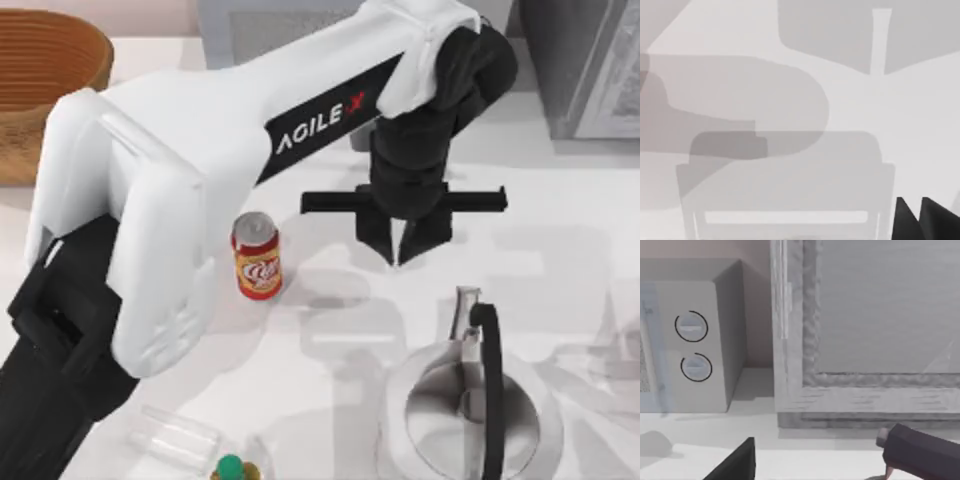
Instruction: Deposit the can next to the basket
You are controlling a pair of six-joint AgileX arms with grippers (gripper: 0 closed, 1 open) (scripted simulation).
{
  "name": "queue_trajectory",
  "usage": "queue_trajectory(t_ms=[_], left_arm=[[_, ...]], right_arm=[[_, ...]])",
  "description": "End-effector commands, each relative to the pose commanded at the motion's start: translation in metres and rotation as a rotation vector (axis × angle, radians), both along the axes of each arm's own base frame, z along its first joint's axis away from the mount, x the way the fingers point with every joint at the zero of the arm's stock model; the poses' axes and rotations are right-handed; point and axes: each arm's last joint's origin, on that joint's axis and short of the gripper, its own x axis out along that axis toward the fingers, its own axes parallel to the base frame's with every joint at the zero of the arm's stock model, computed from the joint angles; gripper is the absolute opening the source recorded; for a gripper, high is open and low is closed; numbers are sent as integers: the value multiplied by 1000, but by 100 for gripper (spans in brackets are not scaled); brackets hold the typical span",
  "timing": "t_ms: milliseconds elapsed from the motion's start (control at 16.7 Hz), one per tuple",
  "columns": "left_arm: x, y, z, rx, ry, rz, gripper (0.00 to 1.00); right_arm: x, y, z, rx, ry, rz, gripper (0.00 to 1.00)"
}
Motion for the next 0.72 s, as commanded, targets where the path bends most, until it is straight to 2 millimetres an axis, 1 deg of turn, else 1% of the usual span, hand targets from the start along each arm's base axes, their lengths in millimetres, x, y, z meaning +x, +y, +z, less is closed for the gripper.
queue_trajectory(t_ms=[480,540,720], left_arm=[[0,0,0,0,0,0,98],[0,0,0,0,0,0,100],[0,0,0,0,0,0,100]], right_arm=[[0,0,0,0,0,0,100],[0,0,0,0,0,0,100],[0,0,0,0,0,0,100]])
